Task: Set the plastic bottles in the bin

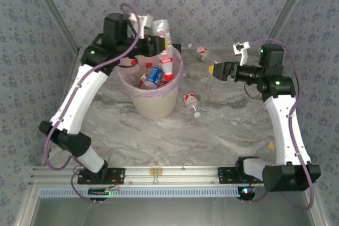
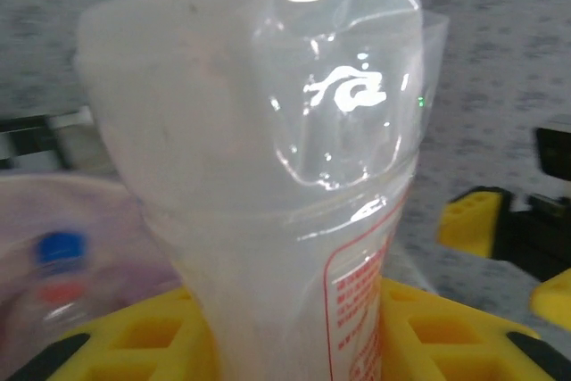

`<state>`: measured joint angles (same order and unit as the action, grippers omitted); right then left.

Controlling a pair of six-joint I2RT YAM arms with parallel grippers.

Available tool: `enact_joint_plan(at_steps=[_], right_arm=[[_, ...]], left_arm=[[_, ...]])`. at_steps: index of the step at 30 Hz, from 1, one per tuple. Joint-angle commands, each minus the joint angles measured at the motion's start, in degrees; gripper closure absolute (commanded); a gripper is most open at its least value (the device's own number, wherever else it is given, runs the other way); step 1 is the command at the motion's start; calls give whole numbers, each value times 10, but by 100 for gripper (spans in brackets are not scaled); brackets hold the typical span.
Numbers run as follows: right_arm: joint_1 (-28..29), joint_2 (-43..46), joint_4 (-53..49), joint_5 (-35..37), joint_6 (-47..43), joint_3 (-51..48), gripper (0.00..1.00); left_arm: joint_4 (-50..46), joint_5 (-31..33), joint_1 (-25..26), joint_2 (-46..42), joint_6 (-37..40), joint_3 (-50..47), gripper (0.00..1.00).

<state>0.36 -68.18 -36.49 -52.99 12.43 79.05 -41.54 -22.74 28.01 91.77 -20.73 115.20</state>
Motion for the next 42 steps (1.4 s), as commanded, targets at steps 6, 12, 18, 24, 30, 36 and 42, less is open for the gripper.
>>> enact_joint_plan(at_steps=[6,12,18,24,30,36,42], right_arm=[[-10,-16,-36,88,-6,-10,13],[-12,-14,-59,121,-16,-15,13],[-12,-13,-58,129,-17,-23,13],[-12,-25,-46,130,-7,-31,13],[-11,-37,-39,126,0,-35,13],[-12,-41,-38,126,0,-33,14],[-11,-44,-41,127,1,-28,14]], left_arm=[[-147,107,-24,9,88,17,66],[-150,56,-24,54,79,4,67],[-133,27,-17,82,68,-23,67],[-128,14,-3,108,70,-24,65],[-137,13,0,113,85,-18,40],[-149,15,-5,87,105,2,26],[-178,51,-18,95,120,86,24]])
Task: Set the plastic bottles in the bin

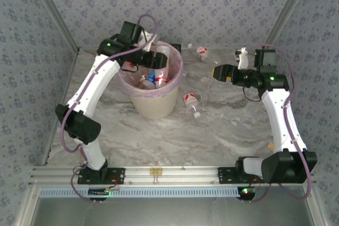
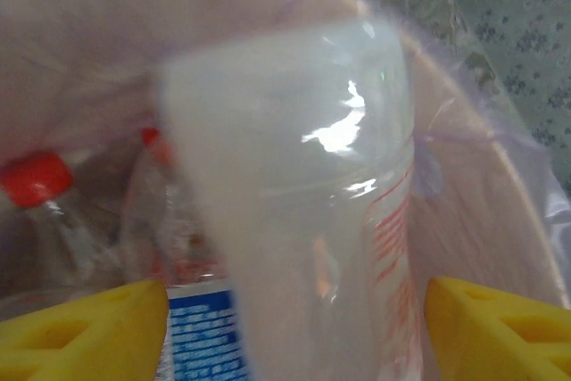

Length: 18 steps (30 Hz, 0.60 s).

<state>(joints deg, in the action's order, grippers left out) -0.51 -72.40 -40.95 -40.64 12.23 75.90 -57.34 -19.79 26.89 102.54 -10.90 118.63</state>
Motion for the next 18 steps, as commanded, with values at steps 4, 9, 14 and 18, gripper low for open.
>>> enact_joint_plan(at_steps=[4,9,14,18], right_arm=[[1,5,5,6,6,0,14],[2,8,-3,11,1,-1,14],[2,5,2,13,3,-6,14],[3,1,8,11,8,-8,14]], left_arm=[[-22,7,-5,11,18,61,27],[13,-10,11,18,2,26,37],[49,-9,36,13,-12,-29,46],[85,-10,43,8,-32,-88,52]])
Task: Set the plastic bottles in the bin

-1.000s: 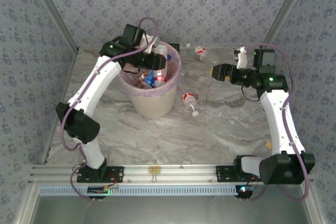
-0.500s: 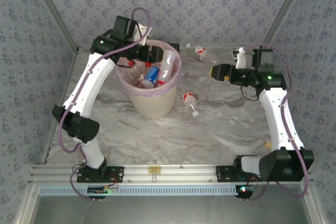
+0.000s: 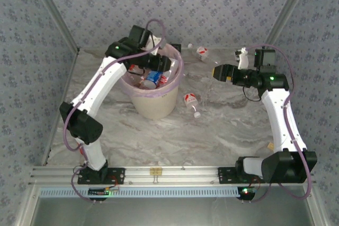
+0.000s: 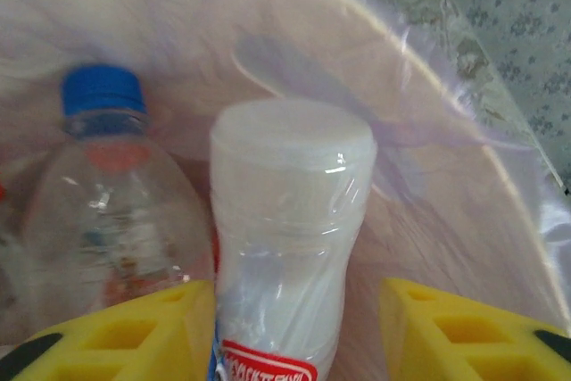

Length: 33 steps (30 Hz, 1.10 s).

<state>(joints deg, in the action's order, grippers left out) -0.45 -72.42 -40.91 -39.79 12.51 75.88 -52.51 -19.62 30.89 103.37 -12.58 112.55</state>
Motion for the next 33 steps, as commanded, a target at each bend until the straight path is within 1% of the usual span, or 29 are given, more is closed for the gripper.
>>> enact_joint_plan(at_steps=[1,6,11,12,14,18,20,21,23,24,25,28,32,33], right_arm=[[4,1,7,2,5,-8,14],[4,3,6,7,5,-1,14],[5,-9,6,19,2,15,14],[5,-12,7,27,-1,17,14],[8,-23,3,59,-13,22,14],[31,-49,-23,156,-49,34,12],[50,-58,-24,207,-66,34,11],[59,-64,-18,233,-79,33,8],[68,-75,19,259,-119,26,5],[67,-87,39,269,-137,25,3],[64,-103,48,280,-159,31,2],[53,-185,55,330,-234,86,0],[52,-327,39,391,-306,193,0],[52,-364,38,396,-321,221,0]], left_arm=[[44,-10,3,-1,-19,-36,53],[49,-10,3,-4,-22,-47,54],[18,4,3,-17,-5,-11,53],[9,12,3,-21,0,10,51],[-5,29,2,-33,7,24,42],[-19,66,0,-75,16,27,34],[-17,81,-2,-100,13,16,31],[-15,86,-4,-114,11,5,31],[-10,95,-5,-139,3,-21,30],[-6,97,-5,-153,-1,-36,30],[-3,98,-5,-164,-6,-48,29],[11,97,-5,-202,-22,-85,28],[19,88,-5,-244,-39,-121,28],[21,86,-5,-252,-42,-131,27]])
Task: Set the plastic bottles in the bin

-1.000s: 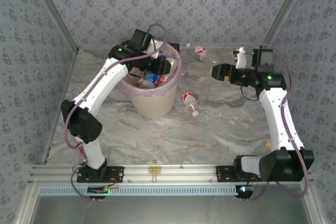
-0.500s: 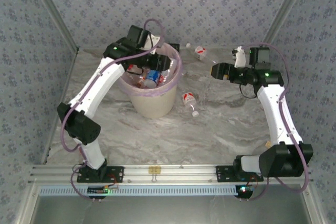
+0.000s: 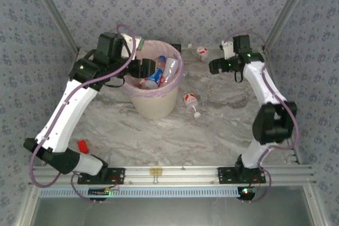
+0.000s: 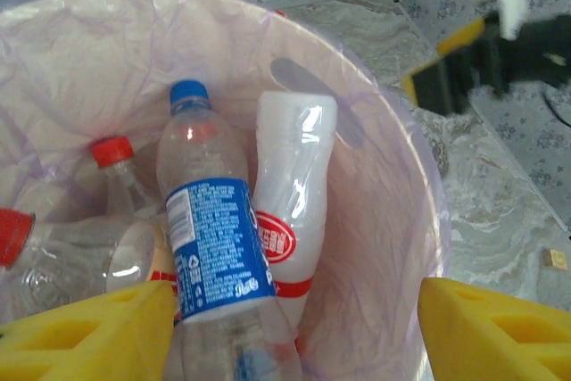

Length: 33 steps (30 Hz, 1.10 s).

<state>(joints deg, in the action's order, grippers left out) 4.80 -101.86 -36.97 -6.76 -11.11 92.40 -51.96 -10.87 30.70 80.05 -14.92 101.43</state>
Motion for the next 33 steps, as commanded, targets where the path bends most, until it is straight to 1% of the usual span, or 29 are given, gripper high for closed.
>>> enact_joint_plan(at_steps=[1,6,9,12,15,18,23,24,27,28,30,32,33], right_arm=[[-1,-102,2,70,-95,80,0],[-3,-249,11,79,-125,210,1],[-6,-302,21,78,-127,261,2],[-10,-357,19,99,-117,310,2],[-14,-403,-4,91,-110,364,3],[-12,-418,1,102,-116,374,6],[-11,-424,14,64,-119,370,11],[-11,-423,11,63,-121,369,15],[-12,-413,4,47,-121,359,23],[-11,-406,4,44,-123,351,27],[-14,-389,6,44,-125,331,32],[-16,-369,9,39,-124,309,39],[-18,-357,11,36,-124,297,45]], left_arm=[[18,-3,-3,-27,-23,-27,28],[28,-8,-3,-57,-33,-53,27],[30,-12,-4,-67,-36,-57,27],[23,-12,-5,-73,-28,-56,27],[14,-8,-11,-76,-23,-56,26],[10,-8,-15,-79,-22,-57,26],[9,-8,-19,-80,-20,-57,26],[9,-9,-20,-79,-20,-57,26],[10,-11,-21,-76,-19,-56,26],[11,-13,-22,-75,-19,-55,26],[13,-17,-23,-70,-20,-51,26],[15,-24,-23,-64,-23,-43,26],[17,-28,-23,-62,-25,-41,26]])
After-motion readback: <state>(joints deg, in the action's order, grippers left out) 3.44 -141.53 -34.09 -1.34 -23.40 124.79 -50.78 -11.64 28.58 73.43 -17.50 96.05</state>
